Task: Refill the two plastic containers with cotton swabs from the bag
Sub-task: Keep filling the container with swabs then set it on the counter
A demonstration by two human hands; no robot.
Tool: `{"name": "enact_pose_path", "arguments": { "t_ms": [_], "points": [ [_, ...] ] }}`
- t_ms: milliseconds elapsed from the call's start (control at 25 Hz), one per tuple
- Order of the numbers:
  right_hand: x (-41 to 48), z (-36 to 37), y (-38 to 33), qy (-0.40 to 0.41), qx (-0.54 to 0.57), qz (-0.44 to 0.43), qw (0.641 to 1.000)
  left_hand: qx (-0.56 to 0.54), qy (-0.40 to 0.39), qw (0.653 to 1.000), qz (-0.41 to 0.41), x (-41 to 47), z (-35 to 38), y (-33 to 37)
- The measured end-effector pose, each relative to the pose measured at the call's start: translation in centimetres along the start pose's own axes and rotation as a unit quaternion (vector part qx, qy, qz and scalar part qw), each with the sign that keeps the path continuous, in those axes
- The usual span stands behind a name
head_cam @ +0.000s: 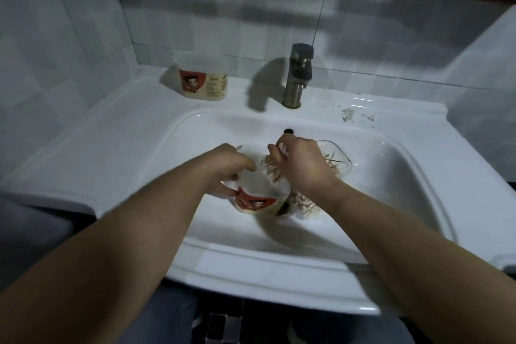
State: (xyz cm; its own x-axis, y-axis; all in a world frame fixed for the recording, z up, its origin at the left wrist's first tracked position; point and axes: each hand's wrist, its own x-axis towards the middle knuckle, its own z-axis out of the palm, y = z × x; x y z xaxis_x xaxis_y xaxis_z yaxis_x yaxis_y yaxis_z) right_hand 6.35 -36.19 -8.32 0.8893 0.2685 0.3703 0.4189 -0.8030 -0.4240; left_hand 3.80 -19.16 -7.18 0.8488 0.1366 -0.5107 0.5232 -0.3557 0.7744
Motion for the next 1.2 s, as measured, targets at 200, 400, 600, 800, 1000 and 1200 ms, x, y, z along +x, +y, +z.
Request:
{"name": "enact_pose_path", "arguments": {
  "t_ms": [200, 400, 600, 800, 1000, 1200],
  "points": [
    [-0.3, 0.5, 0.2, -0.053, 0.014, 0.030, 0.998, 0.007, -0.032, 0.999, -0.021, 0.7, -0.3, -0.7],
    [0.0, 0.8, 1.1, -0.112, -0.019, 0.047, 0.992, -0.008, -0.045, 0.999, -0.007, 0.2, -0.1, -0.4],
    [0.2, 1.6, 1.2, -0.115, -0.076, 0.037, 0.990, -0.007, -0.040, 0.999, -0.009, -0.3, 0.0, 0.0],
    [0.2, 1.7, 1.5, -0.114, -0.051, 0.100, 0.987, 0.005, -0.039, 0.999, 0.000, -0.3, 0.0, 0.1],
    [0.0, 2.1, 0.9, -0.113, -0.089, 0.139, 0.980, 0.022, -0.057, 0.998, 0.011, 0.0, -0.1, -0.2],
    [-0.3, 3.0, 0.6, -0.121, -0.211, 0.087, 0.966, 0.026, -0.062, 0.997, 0.026, 0.1, 0.0, -0.3]
  ]
}}
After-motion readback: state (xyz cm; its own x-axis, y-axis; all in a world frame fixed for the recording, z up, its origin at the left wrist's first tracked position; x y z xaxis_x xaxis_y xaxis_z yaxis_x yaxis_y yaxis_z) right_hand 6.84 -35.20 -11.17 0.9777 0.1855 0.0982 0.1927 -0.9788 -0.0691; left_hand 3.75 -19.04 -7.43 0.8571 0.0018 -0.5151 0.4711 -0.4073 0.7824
